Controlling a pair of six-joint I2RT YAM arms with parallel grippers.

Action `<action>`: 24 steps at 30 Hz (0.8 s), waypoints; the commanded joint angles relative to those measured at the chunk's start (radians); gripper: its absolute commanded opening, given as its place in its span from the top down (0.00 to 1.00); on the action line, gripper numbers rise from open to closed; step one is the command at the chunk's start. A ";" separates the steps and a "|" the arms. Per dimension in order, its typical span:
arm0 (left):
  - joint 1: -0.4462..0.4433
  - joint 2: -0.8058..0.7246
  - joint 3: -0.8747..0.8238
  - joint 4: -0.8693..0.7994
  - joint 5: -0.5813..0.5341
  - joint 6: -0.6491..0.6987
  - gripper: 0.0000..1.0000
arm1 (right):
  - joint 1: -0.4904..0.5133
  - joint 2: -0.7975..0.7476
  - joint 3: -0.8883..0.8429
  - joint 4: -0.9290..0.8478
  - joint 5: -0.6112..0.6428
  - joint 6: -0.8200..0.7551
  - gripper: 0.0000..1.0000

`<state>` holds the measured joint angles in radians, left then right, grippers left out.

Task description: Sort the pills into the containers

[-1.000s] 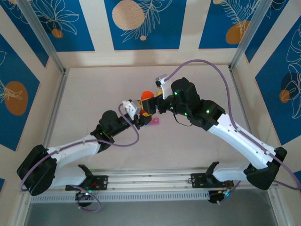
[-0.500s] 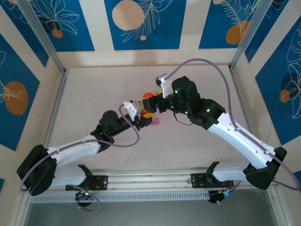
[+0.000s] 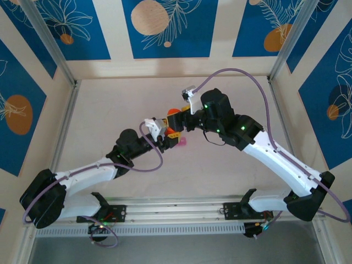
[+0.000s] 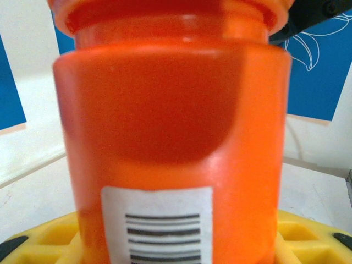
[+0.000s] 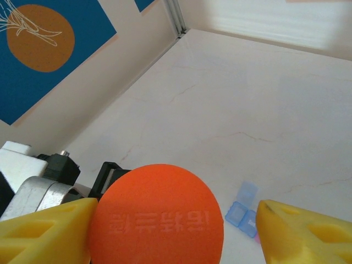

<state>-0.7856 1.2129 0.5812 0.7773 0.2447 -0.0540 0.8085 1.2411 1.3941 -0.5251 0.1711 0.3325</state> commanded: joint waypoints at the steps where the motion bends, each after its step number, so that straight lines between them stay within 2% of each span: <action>1: -0.013 -0.012 0.034 0.039 0.031 -0.004 1.00 | -0.014 -0.003 -0.007 -0.005 -0.045 -0.005 0.31; 12: -0.012 -0.013 0.045 0.030 0.039 -0.001 1.00 | -0.033 -0.006 -0.012 -0.003 -0.110 -0.027 0.33; 15: -0.012 -0.016 0.048 0.028 0.042 0.001 1.00 | -0.038 -0.009 -0.023 0.005 -0.154 -0.058 0.41; 18: -0.012 -0.018 0.052 0.028 0.055 0.002 1.00 | -0.050 -0.030 -0.057 0.036 -0.237 -0.134 0.51; 20: -0.013 -0.020 0.052 0.028 0.068 0.003 1.00 | -0.073 -0.051 -0.084 0.054 -0.336 -0.212 0.59; 24: -0.011 -0.022 0.052 0.026 0.154 0.018 1.00 | -0.117 -0.083 -0.111 0.018 -0.560 -0.449 0.65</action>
<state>-0.7898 1.2129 0.5873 0.7521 0.3214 -0.0463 0.7052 1.1915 1.3022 -0.4683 -0.1638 0.0803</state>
